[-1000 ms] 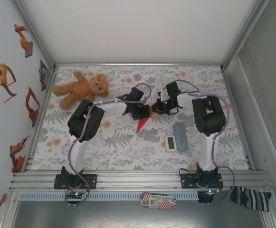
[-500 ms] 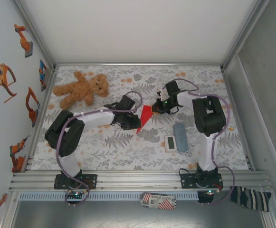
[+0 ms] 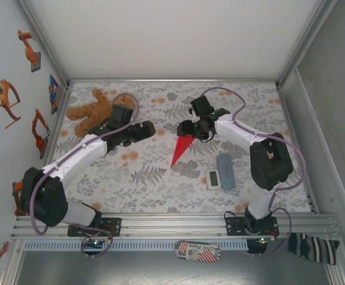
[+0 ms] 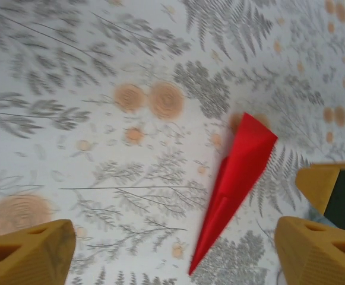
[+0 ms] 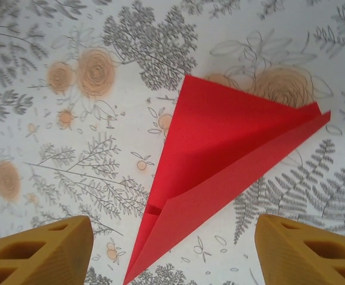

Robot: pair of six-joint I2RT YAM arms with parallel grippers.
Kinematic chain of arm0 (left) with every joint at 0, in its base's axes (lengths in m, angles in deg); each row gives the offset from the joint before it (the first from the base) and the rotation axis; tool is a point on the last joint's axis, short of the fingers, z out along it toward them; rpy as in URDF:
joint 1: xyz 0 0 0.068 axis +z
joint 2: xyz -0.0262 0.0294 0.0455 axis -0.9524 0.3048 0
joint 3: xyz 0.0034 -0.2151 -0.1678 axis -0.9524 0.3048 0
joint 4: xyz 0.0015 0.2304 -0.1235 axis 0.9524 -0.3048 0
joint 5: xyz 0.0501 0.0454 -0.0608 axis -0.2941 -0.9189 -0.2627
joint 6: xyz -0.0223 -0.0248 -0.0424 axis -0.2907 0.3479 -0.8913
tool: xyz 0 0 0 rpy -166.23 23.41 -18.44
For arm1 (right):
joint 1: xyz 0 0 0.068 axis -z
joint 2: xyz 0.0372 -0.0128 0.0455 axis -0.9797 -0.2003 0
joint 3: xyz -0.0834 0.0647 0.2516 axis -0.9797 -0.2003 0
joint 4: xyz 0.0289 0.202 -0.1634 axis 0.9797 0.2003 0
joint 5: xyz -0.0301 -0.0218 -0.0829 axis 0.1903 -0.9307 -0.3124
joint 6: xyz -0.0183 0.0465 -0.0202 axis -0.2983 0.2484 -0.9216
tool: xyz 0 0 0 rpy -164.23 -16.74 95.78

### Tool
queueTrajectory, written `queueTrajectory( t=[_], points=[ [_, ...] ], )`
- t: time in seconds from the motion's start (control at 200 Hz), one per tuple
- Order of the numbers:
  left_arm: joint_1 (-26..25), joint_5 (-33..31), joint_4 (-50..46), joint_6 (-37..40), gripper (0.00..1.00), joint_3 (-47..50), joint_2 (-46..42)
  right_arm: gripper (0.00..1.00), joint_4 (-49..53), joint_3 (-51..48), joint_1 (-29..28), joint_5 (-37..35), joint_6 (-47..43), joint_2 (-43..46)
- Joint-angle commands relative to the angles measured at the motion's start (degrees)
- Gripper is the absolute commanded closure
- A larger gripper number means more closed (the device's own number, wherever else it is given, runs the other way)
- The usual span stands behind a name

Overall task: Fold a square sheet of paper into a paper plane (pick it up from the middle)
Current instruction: Turn over the paper plane at the center of the table.

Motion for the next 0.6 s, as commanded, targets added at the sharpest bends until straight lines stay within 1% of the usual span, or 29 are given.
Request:
queueTrajectory(
  t=[0.0,0.115,0.175,0.245,0.31,0.456,0.596],
  points=[
    [2.1,-4.6,-2.6,1.7,0.06,2.6,-3.3,0.31,2.6,-0.5,-2.5,-9.4,7.9,-0.3],
    [3.6,-5.0,-3.1,2.9,0.0,4.4,-5.0,0.4,2.3,1.4,-4.5,-11.5,13.3,-3.3],
    [3.8,-5.1,-3.2,3.5,0.04,5.1,-5.5,0.41,3.2,3.0,-5.3,-13.5,15.6,-5.6],
    [3.9,-4.9,-3.1,4.0,0.04,5.7,-5.7,0.44,3.7,3.9,-5.9,-15.0,17.6,-7.4],
    [4.0,-4.7,-3.0,4.2,0.04,6.0,-5.7,0.45,4.0,4.1,-6.4,-17.0,19.1,-8.3],
    [4.3,-4.2,-3.2,4.5,0.04,6.1,-4.8,0.47,4.8,4.4,-7.0,-19.9,20.8,-8.3],
    [4.4,-3.6,-2.9,4.7,0.04,5.7,-3.5,0.57,6.1,4.1,-7.2,-21.0,22.5,-8.0]
  ],
)
